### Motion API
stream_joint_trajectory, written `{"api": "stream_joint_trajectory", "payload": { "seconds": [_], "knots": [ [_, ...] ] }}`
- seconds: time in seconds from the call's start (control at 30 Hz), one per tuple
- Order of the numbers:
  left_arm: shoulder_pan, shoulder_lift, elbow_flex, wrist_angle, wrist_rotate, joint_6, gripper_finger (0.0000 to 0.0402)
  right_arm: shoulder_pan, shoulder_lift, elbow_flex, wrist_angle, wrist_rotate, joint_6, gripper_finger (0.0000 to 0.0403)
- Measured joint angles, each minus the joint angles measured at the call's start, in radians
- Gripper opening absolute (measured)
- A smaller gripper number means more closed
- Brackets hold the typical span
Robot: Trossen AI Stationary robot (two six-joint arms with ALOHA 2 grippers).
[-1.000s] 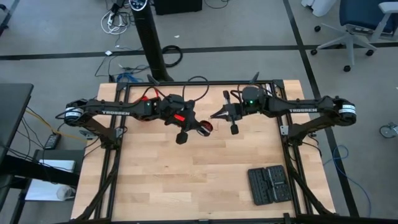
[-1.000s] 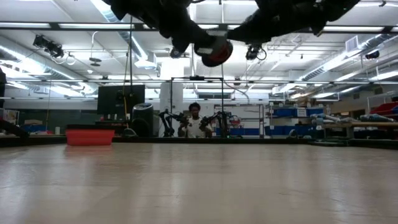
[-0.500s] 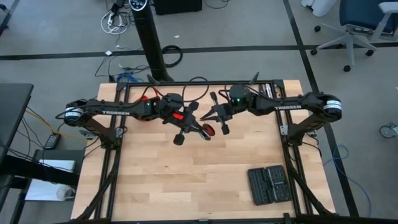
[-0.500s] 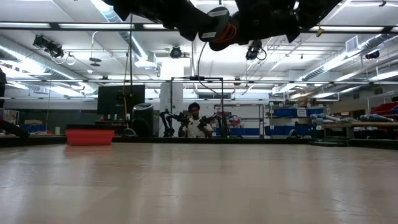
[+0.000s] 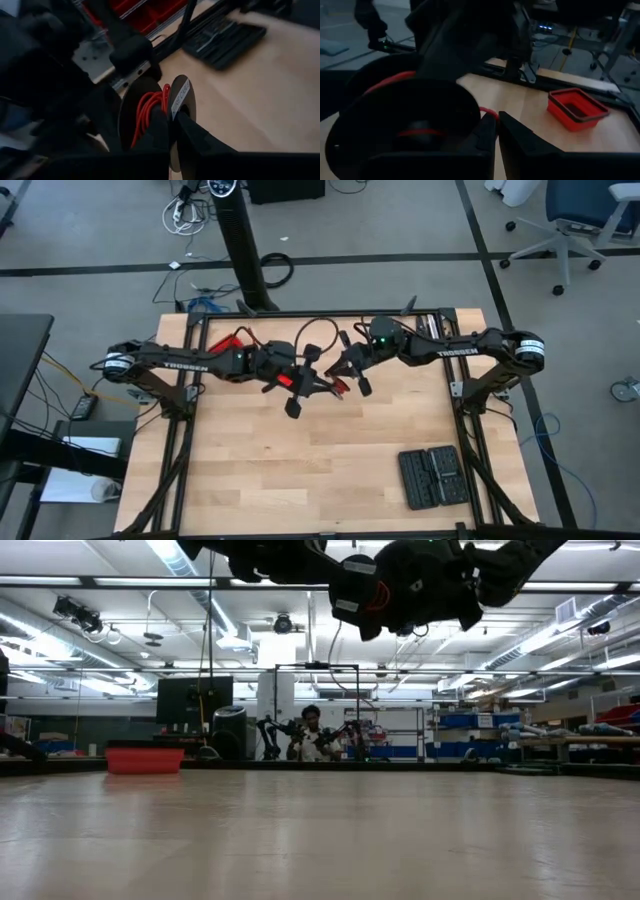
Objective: Coil cords
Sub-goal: Coil the wire to the spool
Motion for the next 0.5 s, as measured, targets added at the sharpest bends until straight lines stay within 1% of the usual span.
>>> {"api": "stream_joint_trajectory", "payload": {
  "seconds": [0.2, 0.37, 0.5],
  "knots": [
    [-0.037, 0.001, 0.0, 0.061, -0.158, 0.062, 0.001, 0.0, 0.0, -0.078, 0.087, 0.018, 0.088, 0.0034],
    [-0.048, 0.0, 0.0, 0.1, -0.228, 0.073, 0.001, 0.0, 0.001, -0.13, 0.114, 0.025, 0.138, 0.0057],
    [-0.06, 0.0, 0.0, 0.103, -0.295, 0.081, 0.0009, 0.001, 0.001, -0.179, 0.175, 0.025, 0.171, 0.0063]
  ]
}}
